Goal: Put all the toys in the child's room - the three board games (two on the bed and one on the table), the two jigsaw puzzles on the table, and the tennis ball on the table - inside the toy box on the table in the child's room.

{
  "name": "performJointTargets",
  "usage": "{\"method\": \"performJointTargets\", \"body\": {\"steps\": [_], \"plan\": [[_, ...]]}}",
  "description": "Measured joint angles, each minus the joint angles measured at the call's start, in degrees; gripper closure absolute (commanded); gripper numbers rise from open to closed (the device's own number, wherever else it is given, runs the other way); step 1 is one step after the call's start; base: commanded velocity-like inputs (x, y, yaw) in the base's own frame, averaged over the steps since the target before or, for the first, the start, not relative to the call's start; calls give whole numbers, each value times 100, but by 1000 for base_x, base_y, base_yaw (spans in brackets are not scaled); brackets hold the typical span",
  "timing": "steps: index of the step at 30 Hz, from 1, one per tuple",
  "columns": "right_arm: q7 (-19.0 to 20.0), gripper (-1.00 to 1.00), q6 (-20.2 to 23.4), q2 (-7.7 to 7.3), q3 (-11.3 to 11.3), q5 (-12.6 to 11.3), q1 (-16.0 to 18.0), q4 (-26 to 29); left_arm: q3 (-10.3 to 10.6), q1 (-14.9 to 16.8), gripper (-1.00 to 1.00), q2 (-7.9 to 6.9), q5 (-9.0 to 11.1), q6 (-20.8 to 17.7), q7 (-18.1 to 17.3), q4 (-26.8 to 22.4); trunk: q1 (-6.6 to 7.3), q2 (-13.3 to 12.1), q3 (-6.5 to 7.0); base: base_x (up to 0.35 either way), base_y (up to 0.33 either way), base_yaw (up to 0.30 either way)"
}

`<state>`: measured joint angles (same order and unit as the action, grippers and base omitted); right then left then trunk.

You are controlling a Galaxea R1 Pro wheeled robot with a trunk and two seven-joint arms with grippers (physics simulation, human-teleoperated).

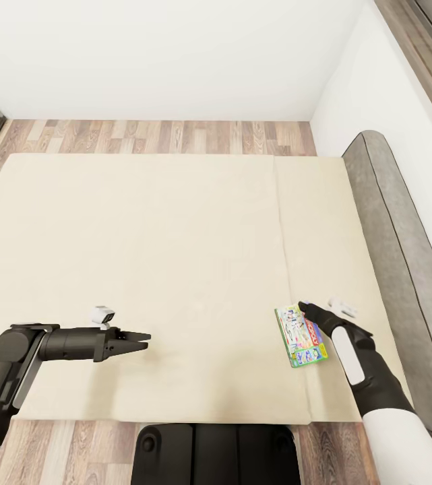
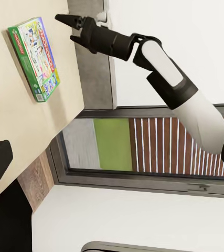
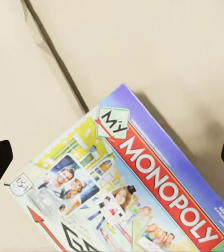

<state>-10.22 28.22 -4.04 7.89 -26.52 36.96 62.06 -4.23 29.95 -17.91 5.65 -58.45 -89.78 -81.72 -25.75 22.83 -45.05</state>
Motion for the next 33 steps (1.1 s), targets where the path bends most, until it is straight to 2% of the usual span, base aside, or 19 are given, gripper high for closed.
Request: {"method": "performJointTargets", "body": {"steps": [11, 19, 33], "plan": [[27, -100, 4, -16, 2, 565, 27, -329, 0, 0, -100, 0, 0, 0, 0, 0, 0, 0, 0, 0, 0, 0], [77, -100, 4, -30, 7, 636, 29, -385, 0, 0, -100, 0, 0, 0, 0, 0, 0, 0, 0, 0, 0, 0], [526, -100, -79, -43, -2, 699, -14, -400, 1, 0, -100, 0, 0, 8, 0, 0, 0, 0, 0, 0, 0, 0]]}}
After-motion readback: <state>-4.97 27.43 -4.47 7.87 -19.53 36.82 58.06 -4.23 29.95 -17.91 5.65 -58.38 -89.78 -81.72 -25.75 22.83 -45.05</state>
